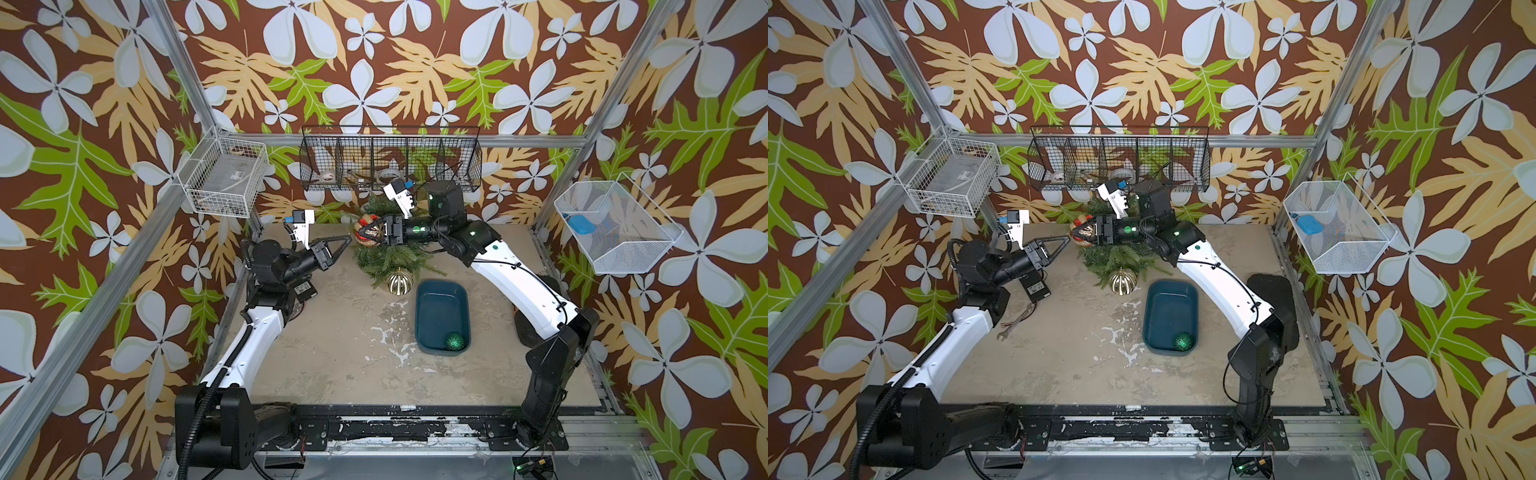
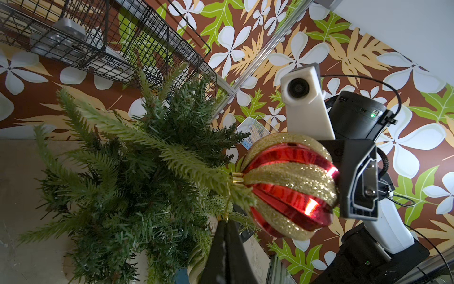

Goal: Decorate the small christmas tree with ornaments
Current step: Hang an ornament on the christmas tree.

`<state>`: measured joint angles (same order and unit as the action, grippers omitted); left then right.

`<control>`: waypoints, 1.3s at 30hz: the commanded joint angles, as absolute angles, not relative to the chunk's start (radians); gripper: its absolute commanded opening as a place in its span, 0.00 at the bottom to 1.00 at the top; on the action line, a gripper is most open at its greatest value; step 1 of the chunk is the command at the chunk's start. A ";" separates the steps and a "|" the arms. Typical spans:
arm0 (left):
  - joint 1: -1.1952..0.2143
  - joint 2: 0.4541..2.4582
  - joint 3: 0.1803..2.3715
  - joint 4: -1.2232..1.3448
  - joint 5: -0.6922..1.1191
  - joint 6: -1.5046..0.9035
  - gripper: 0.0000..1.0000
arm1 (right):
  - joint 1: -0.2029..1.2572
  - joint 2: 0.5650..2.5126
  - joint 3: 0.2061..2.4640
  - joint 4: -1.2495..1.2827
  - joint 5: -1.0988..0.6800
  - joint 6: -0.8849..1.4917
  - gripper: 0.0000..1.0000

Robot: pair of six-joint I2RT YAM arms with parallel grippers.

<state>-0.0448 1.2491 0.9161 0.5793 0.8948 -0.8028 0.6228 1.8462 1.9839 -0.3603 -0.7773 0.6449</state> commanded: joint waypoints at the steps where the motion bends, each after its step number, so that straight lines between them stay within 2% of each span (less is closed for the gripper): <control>1: -0.046 1.245 0.921 0.574 0.881 -0.781 0.00 | 0.624 1.832 1.974 -0.339 -0.769 0.630 0.64; 6: -0.046 1.227 0.920 0.555 0.869 -0.775 0.00 | 0.624 1.831 1.968 -0.333 -0.771 0.633 0.64; 8: -0.045 1.210 0.919 0.528 0.858 -0.757 0.15 | 0.623 1.830 1.966 -0.332 -0.771 0.632 0.64; 10: -0.046 1.190 0.919 0.487 0.839 -0.729 0.24 | 0.622 1.827 1.963 -0.327 -0.772 0.637 0.64; 23: -0.046 1.169 0.961 0.437 0.795 -0.713 0.49 | 0.623 1.818 1.948 -0.314 -0.777 0.644 0.64; 32: -0.071 1.213 1.007 0.434 0.780 -0.716 0.44 | 0.623 1.818 1.948 -0.304 -0.789 0.650 0.64; 36: -0.075 1.227 1.017 0.435 0.779 -0.716 0.32 | 0.624 1.816 1.944 -0.303 -0.793 0.650 0.64; 39: -0.076 1.234 1.028 0.432 0.775 -0.712 0.16 | 0.624 1.814 1.941 -0.302 -0.796 0.650 0.64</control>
<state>-0.0746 1.2304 1.0145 0.4236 0.7826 -0.7242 0.6231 1.8263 1.9438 -0.3412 -0.7845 0.6502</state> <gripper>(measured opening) 0.196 0.748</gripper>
